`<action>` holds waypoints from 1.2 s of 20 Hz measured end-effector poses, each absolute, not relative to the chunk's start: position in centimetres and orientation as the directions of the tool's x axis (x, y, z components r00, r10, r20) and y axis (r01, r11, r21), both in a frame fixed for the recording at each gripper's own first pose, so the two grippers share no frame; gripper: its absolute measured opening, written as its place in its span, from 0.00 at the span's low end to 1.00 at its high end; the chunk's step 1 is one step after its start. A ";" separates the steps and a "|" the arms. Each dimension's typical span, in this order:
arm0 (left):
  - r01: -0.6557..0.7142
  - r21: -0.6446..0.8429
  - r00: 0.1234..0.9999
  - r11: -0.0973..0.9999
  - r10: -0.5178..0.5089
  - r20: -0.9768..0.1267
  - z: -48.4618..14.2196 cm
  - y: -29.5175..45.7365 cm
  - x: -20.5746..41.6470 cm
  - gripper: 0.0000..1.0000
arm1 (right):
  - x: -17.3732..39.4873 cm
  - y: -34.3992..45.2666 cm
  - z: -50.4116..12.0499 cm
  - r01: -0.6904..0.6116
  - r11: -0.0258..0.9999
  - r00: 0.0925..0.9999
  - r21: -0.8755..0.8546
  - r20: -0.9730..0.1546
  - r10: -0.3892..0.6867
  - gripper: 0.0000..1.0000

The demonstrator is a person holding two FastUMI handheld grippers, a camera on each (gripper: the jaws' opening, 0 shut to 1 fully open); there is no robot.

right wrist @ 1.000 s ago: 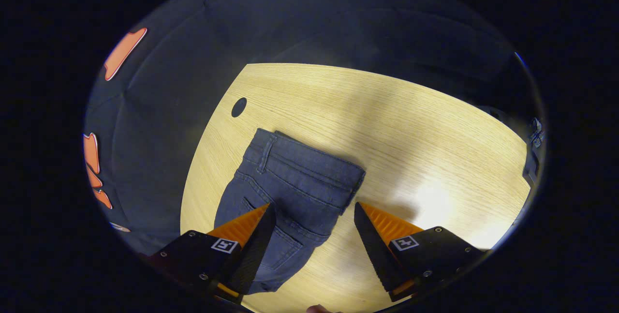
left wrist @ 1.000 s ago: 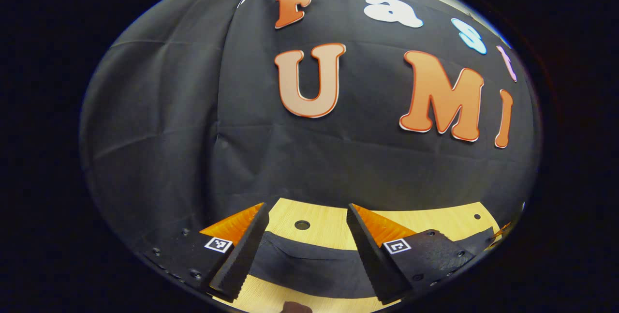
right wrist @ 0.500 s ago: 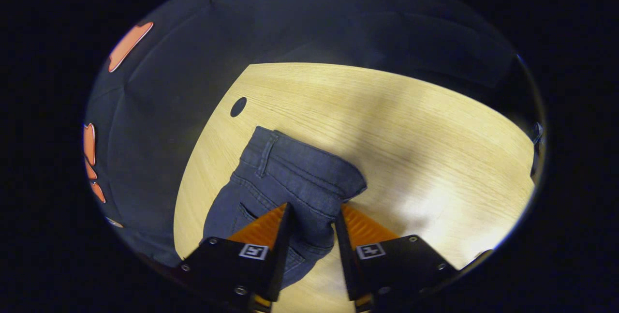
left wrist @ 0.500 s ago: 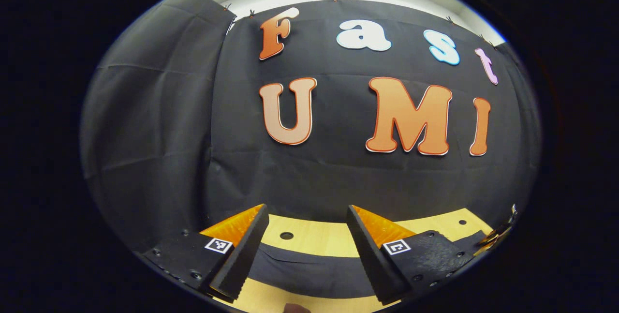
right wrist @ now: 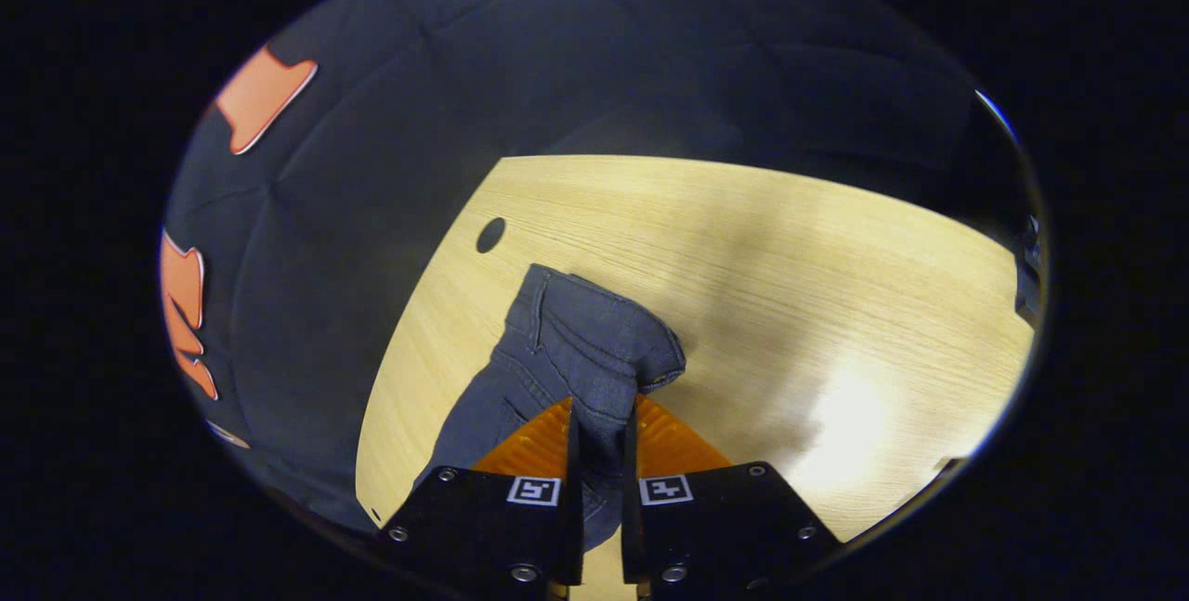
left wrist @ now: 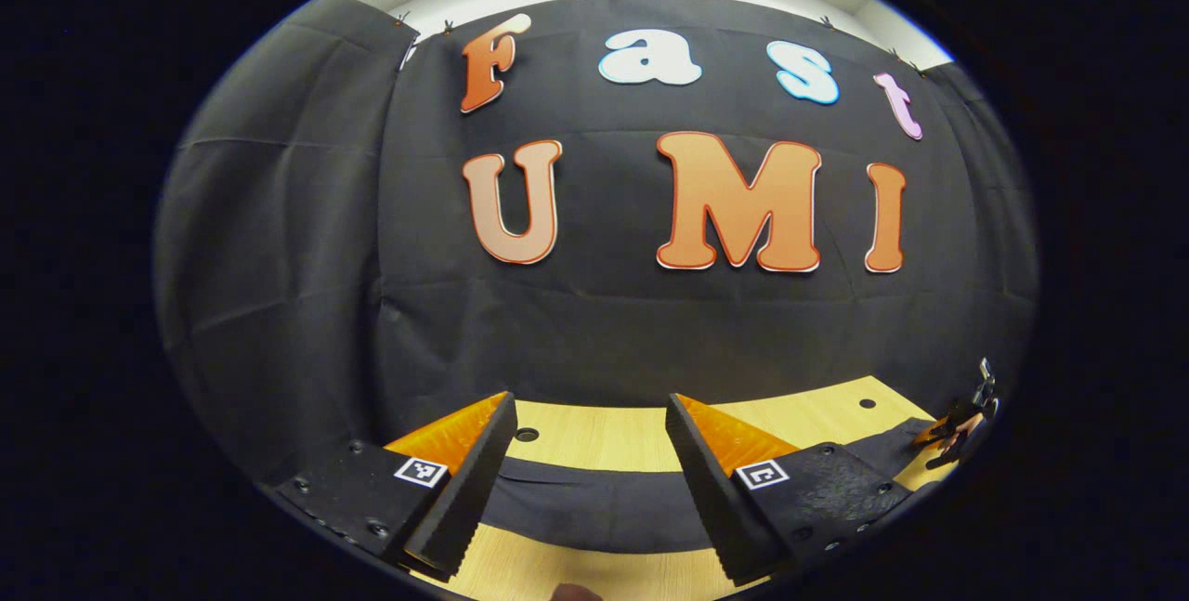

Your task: Grasp the waist and the cuffs of the jeans and fold them to make the two legs overlap; first hold the waist and fold one-third of the jeans toward the cuffs, then hold the cuffs and fold the remaining one-third in the same direction to finish folding.

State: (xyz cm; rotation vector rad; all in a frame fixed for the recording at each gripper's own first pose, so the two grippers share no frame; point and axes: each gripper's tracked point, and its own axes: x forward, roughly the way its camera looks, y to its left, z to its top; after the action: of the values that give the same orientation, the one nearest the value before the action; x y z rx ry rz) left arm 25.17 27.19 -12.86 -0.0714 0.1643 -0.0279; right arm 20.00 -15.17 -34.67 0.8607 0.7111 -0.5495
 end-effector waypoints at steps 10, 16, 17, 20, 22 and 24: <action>0.092 -0.102 0.982 0.991 -0.107 -0.153 -13.0 27.7 25.3 0.97 | 19.8 -8.5 -24.3 0.530 0.737 0.766 0.420 -0.609 -0.204 0.17; 0.072 -0.136 0.980 0.988 -0.095 -0.172 -13.7 29.1 25.3 0.97 | 21.3 -2.2 -20.6 0.397 0.855 0.819 0.334 -0.550 -0.165 0.17; 0.067 -0.139 0.980 0.988 -0.091 -0.175 -13.8 29.2 25.3 0.97 | 21.5 -1.2 -20.3 0.375 0.867 0.825 0.327 -0.544 -0.152 0.17; 0.055 -0.157 0.978 0.986 -0.085 -0.188 -14.1 29.7 25.3 0.97 | 21.4 1.1 -19.7 0.331 0.896 0.832 0.296 -0.540 -0.128 0.17; 0.046 -0.170 0.978 0.984 -0.079 -0.195 -14.3 30.0 25.2 0.97 | 21.6 3.1 -19.4 0.298 0.912 0.838 0.282 -0.535 -0.108 0.17; 0.033 -0.174 0.978 0.984 -0.068 -0.198 -14.5 30.5 25.2 0.97 | 22.0 5.2 -19.0 0.259 0.929 0.847 0.264 -0.524 -0.087 0.17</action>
State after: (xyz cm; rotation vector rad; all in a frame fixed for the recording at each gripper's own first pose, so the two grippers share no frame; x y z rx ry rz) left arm 25.23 30.46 -14.49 -0.1712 0.2050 -0.0512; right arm 21.95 5.21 -19.02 0.3354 0.5312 -0.1857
